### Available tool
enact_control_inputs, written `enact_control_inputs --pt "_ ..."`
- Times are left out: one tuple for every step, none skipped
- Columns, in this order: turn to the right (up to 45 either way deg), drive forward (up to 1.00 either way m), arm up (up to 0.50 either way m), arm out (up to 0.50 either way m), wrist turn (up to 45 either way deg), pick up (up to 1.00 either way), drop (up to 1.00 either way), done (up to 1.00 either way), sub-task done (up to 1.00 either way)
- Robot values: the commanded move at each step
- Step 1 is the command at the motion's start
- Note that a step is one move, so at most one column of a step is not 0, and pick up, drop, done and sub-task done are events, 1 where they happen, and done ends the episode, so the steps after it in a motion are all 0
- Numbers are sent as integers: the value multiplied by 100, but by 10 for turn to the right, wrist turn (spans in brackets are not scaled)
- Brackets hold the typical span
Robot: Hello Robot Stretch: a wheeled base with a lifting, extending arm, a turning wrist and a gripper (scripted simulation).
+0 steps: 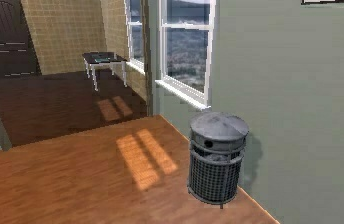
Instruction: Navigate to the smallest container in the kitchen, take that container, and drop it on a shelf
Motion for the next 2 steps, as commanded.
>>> enact_control_inputs --pt "0 0 38 0 0 0 0 0 0" --pt "0 0 0 50 0 0 0 0 0"
